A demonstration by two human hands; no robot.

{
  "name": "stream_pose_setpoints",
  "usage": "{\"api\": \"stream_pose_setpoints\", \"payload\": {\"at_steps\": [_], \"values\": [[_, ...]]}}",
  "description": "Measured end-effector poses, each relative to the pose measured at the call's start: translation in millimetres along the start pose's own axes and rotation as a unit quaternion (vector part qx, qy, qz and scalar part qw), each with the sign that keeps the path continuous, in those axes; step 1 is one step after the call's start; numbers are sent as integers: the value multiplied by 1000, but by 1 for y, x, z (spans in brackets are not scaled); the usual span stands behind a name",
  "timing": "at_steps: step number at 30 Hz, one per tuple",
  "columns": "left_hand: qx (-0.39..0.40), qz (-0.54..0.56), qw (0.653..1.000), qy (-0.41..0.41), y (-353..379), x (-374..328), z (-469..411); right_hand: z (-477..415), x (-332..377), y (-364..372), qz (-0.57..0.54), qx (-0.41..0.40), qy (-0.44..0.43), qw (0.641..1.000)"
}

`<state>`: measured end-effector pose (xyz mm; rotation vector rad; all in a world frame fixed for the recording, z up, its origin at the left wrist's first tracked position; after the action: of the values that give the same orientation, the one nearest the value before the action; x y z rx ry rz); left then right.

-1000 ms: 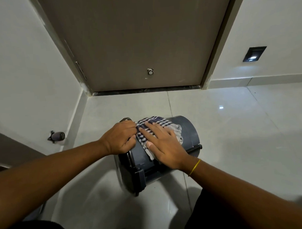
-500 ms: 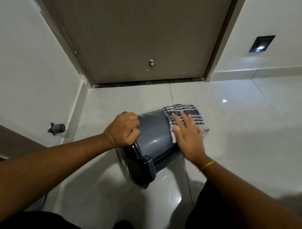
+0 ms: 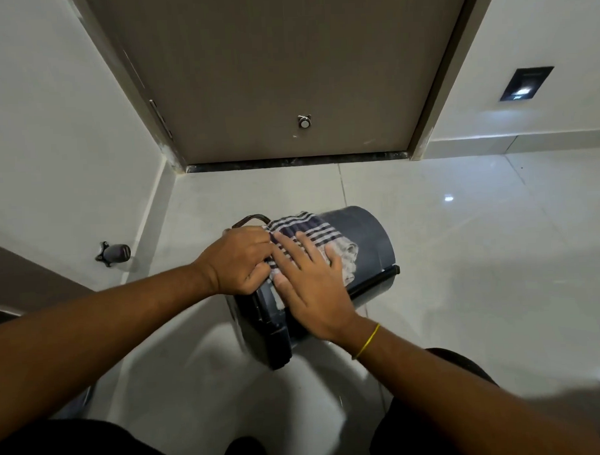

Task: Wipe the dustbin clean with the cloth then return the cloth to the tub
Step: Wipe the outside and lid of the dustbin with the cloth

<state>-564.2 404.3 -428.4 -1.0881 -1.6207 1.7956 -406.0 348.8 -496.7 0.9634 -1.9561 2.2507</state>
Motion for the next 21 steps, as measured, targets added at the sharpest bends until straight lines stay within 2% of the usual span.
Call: {"api": "stream_pose_setpoints", "payload": {"at_steps": [4, 6, 12, 15, 18, 21], "values": [[27, -44, 998, 46, -4, -4, -1, 9, -11, -2, 8, -22, -9, 1000], [32, -58, 995, 75, -9, -9, -6, 7, -27, -10, -7, -41, 13, 999], [51, -112, 983, 137, -17, -23, -10, -12, -117, -44, -99, -85, 214, 968], [51, -136, 976, 164, -18, -27, -14, -18, -129, -46, -123, -78, 219, 965], [61, -151, 971, 177, -17, -24, -8, -17, -110, -40, -107, -67, 218, 968], [78, -177, 964, 182, -13, -23, -4, -18, -68, -34, -69, -37, 149, 986]]}}
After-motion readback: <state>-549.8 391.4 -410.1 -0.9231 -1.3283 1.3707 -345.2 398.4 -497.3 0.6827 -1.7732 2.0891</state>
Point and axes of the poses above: each hand's wrist, its own z-axis away from the middle knuckle, its own y-axis out of the palm, x = y × z, the point moved 3 cm from there along -z, towards the middle knuckle, and after that the axes turned 11 degrees about x, right-handed, at the moved point
